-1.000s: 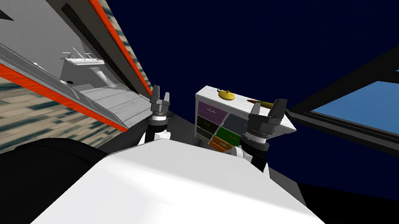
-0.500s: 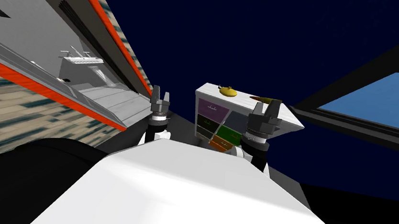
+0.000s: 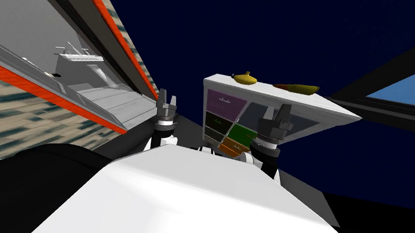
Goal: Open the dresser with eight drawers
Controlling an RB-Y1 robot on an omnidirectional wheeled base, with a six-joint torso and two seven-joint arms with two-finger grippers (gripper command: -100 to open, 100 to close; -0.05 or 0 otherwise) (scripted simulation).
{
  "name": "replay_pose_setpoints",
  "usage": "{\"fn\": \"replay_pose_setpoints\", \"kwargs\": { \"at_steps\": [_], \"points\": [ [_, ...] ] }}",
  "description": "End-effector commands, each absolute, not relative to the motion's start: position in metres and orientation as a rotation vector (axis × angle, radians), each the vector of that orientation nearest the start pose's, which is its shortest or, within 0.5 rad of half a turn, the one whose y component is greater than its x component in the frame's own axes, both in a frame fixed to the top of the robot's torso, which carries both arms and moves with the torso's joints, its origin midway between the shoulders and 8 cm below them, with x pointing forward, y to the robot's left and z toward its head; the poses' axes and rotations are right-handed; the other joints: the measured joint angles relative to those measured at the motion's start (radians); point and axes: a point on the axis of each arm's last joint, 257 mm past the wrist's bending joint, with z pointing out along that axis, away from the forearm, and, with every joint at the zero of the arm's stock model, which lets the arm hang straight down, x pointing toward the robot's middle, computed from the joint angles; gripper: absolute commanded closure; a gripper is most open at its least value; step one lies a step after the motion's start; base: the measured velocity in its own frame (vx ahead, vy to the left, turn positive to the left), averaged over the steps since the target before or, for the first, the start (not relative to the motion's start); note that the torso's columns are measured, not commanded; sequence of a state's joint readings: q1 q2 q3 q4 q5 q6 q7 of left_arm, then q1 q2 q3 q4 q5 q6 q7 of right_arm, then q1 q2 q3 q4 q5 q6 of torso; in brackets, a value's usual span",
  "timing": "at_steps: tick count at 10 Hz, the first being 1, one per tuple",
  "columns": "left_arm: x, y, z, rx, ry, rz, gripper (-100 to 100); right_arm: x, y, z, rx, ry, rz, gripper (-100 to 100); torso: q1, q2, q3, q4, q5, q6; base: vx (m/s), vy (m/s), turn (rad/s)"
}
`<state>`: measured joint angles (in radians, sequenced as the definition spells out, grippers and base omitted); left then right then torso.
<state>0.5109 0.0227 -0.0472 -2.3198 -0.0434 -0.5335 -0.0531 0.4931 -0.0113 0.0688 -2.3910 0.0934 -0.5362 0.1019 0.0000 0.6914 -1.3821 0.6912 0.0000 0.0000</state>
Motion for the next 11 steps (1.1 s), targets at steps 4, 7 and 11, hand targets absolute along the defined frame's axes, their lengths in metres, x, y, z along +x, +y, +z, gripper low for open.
{"fn": "replay_pose_setpoints", "kwargs": {
  "at_steps": [4,7,11],
  "points": [
    [0.332,0.254,0.043,-0.550,0.624,-1.285,0,0.323,-0.230,0.064,0.328,0.725,1.134,-100,0.002,0.045,-0.094,0.046,0.001,0.000,0.023,0.052,-0.034],
    [0.332,0.254,0.043,-0.550,0.624,-1.285,0,0.330,-0.231,0.052,0.251,0.812,1.011,-100,0.000,0.046,-0.094,0.047,0.000,0.000,0.038,0.080,-0.055],
    [0.332,0.254,0.043,-0.550,0.624,-1.285,0,0.338,-0.240,0.035,0.140,0.915,0.803,-100,0.000,0.047,-0.094,0.047,0.000,0.000,0.043,0.105,-0.067]
  ]
}}
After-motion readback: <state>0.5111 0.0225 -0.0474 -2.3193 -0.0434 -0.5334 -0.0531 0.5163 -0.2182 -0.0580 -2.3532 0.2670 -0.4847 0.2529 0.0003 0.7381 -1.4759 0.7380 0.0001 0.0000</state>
